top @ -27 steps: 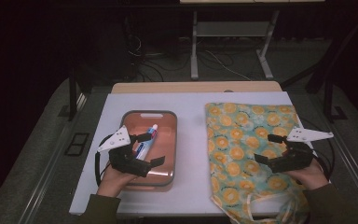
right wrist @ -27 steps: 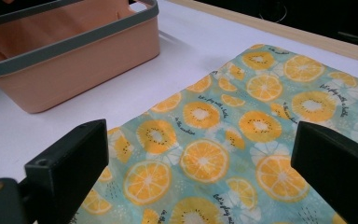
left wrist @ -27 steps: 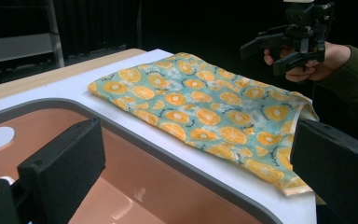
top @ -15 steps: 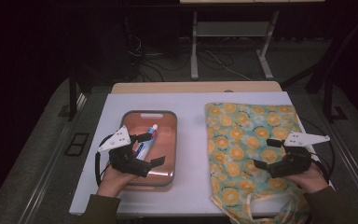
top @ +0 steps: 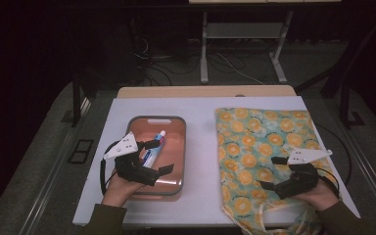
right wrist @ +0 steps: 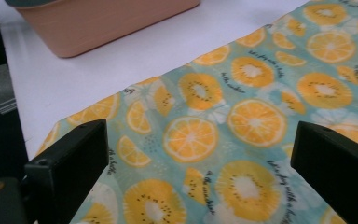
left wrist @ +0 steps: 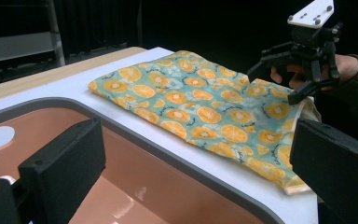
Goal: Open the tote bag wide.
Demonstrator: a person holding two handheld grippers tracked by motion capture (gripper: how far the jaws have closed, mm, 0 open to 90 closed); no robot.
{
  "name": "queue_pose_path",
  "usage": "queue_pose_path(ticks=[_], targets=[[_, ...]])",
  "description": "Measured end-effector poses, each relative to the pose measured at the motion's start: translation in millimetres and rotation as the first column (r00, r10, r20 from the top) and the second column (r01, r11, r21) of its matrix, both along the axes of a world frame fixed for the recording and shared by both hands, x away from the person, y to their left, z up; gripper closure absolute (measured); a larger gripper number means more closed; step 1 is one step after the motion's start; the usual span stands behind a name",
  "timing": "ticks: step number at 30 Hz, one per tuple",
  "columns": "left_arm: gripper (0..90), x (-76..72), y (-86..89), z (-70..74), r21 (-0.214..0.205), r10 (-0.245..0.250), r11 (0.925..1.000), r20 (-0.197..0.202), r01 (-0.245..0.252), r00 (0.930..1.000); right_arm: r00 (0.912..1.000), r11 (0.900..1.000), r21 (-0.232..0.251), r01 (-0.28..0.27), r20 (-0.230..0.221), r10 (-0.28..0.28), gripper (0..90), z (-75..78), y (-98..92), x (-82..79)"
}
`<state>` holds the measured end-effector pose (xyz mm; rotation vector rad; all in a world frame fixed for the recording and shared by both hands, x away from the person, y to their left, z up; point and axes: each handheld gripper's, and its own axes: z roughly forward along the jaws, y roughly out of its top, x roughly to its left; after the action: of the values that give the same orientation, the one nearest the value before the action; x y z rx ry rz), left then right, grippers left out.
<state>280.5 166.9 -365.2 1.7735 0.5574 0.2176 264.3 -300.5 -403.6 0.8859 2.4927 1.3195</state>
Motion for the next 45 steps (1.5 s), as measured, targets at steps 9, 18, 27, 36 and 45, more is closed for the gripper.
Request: queue_pose_path(ticks=[9, 18, 27, 36, 45], targets=[[1.9, -0.5, -0.8, 0.2, 0.005, 0.0, 1.0, 0.002, 0.0, 1.0, 0.9963, 0.996, -0.036, -0.082, -0.03, 0.08, 3.9, -8.9, 22.7, -7.6], [1.9, -0.8, -1.0, 0.3, 0.008, 0.0, 1.0, 0.005, 0.0, 1.0, 0.9917, 0.9907, -0.058, -0.123, -0.044, 0.12, 3.9, -14.8, 37.4, -10.6], [1.9, -0.9, -1.4, 0.3, 0.011, 0.002, 0.9999, 0.009, -0.003, 1.0, 0.9826, 0.98, -0.094, -0.176, -0.078, 0.169, 3.9, -23.6, 52.5, -15.4], [2.0, -0.6, -2.0, 0.2, 0.013, 0.0, 0.9999, 0.009, 0.0, 1.0, 0.9686, 0.9613, -0.142, -0.236, -0.113, 0.221, 3.9, -36.3, 71.2, -19.2], [2.0, -0.7, -2.3, 0.2, 0.014, 0.0, 0.9999, 0.01, 0.0, 0.9999, 0.9558, 0.9412, -0.177, -0.288, -0.115, 0.27, 3.9, -42.9, 85.1, -26.8]])
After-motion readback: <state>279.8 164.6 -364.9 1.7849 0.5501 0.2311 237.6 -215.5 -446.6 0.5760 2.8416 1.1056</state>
